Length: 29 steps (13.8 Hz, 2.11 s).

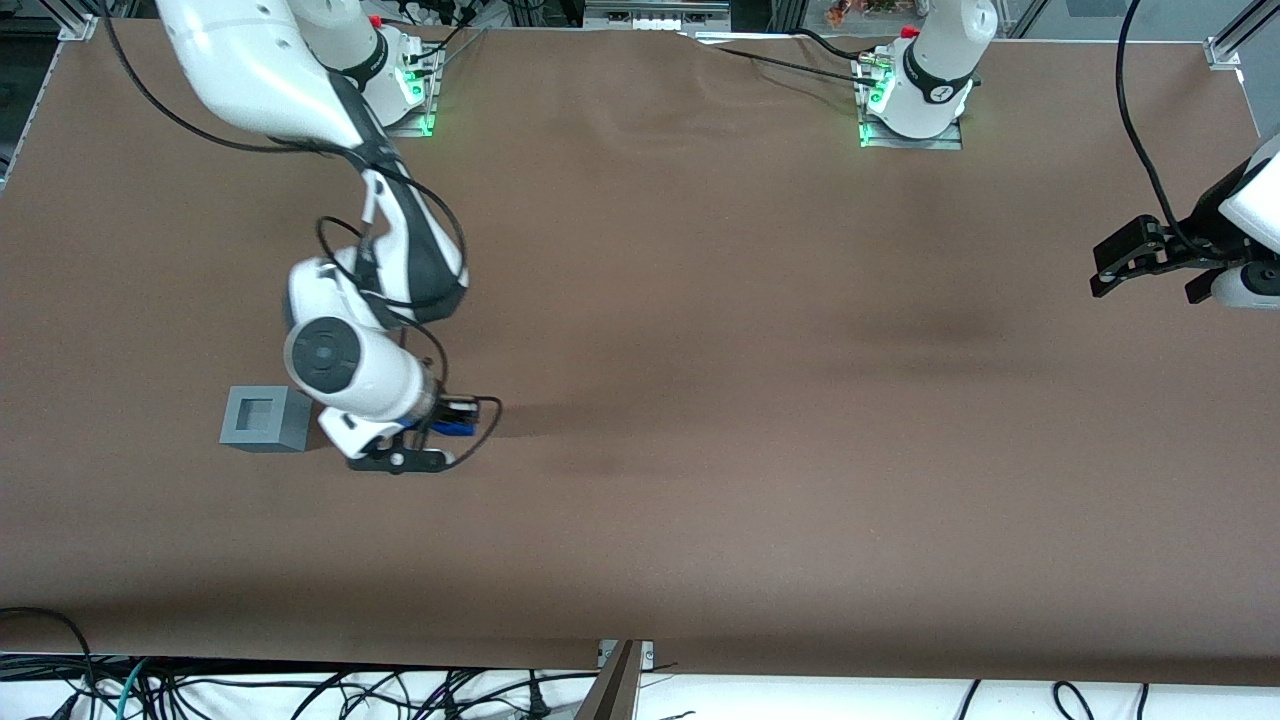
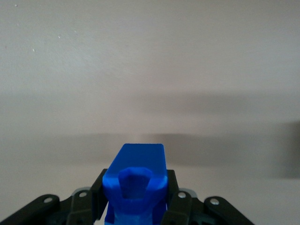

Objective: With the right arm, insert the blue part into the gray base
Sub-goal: 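Carry the blue block over to the gray base's hollow center, then lower and push the blue block into the gray base's opening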

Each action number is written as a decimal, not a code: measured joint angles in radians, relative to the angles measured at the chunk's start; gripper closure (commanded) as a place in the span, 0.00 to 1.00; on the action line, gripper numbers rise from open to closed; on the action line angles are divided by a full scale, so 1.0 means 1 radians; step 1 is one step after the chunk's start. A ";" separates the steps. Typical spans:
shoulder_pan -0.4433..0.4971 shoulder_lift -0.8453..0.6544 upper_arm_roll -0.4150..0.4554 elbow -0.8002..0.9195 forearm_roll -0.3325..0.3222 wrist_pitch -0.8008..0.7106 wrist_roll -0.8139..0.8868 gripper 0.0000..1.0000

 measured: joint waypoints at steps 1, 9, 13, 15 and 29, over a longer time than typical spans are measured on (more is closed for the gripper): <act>-0.024 -0.038 -0.017 0.000 0.000 -0.059 -0.081 0.97; -0.173 -0.080 -0.170 -0.023 0.000 -0.157 -0.621 0.97; -0.235 -0.065 -0.171 -0.026 0.000 -0.140 -0.736 0.97; -0.245 -0.054 -0.171 -0.027 0.007 -0.113 -0.736 0.97; -0.273 0.020 -0.170 -0.027 0.060 -0.053 -0.580 0.97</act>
